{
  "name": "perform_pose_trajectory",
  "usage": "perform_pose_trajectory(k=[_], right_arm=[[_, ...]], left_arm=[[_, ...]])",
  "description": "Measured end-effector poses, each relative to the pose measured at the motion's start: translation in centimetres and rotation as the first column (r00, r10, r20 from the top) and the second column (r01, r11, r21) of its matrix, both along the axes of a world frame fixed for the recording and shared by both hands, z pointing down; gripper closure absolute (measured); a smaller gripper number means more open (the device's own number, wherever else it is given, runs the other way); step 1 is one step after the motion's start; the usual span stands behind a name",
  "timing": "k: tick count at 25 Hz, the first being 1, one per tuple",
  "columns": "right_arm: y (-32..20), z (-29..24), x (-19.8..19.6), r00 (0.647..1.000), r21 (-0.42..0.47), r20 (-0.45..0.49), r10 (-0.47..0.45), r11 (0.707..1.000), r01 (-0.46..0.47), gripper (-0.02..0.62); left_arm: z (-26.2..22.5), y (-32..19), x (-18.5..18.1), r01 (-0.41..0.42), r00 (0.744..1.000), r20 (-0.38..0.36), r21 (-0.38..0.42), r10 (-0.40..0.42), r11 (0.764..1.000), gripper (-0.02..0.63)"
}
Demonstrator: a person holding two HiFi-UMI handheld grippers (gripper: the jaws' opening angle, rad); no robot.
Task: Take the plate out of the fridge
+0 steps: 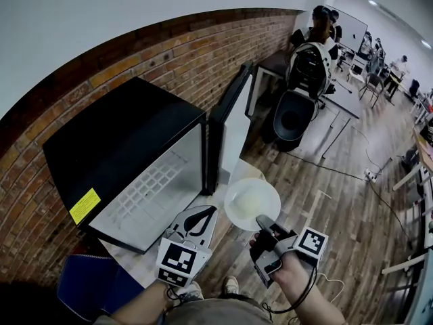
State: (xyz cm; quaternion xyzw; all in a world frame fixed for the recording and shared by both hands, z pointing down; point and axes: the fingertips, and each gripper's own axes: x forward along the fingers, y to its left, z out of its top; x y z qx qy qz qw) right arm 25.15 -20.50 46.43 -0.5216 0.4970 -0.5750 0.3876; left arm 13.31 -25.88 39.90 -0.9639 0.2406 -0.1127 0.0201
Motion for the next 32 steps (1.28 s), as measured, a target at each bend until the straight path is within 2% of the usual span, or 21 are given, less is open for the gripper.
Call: perform_pose_trajectory(k=[5,11,19,32], right_arm=[[0.7,2.5,-0.4,0.999,-0.039,0.033,0.000,0.999,0.001,0.557],[0.8,3.3,-0.9,0.999,-0.039,0.020,-0.025,0.999,0.026,0.557],[0.6,2.9,-1.0,0.999,-0.031,0.032,-0.041,0.999,0.042,0.557],[-0.1,2.3,-1.1,0.998,-0.019,0.020,-0.061,0.998,0.061,0.557]], left_arm=[[1.3,0.5,-0.2,-0.001,1.000,0.020,-0.016,0.001,1.000,0.587],[2.2,0.7,-0.7,0.012,0.999,0.044,-0.028,-0.011,1.000,0.588],[2.2,0.0,-1.6,0.042,0.998,0.048,-0.029,-0.041,0.999,0.588],[2.0,-0.2,-1.7,0.045,0.998,0.045,-0.023,-0.044,0.999,0.586]])
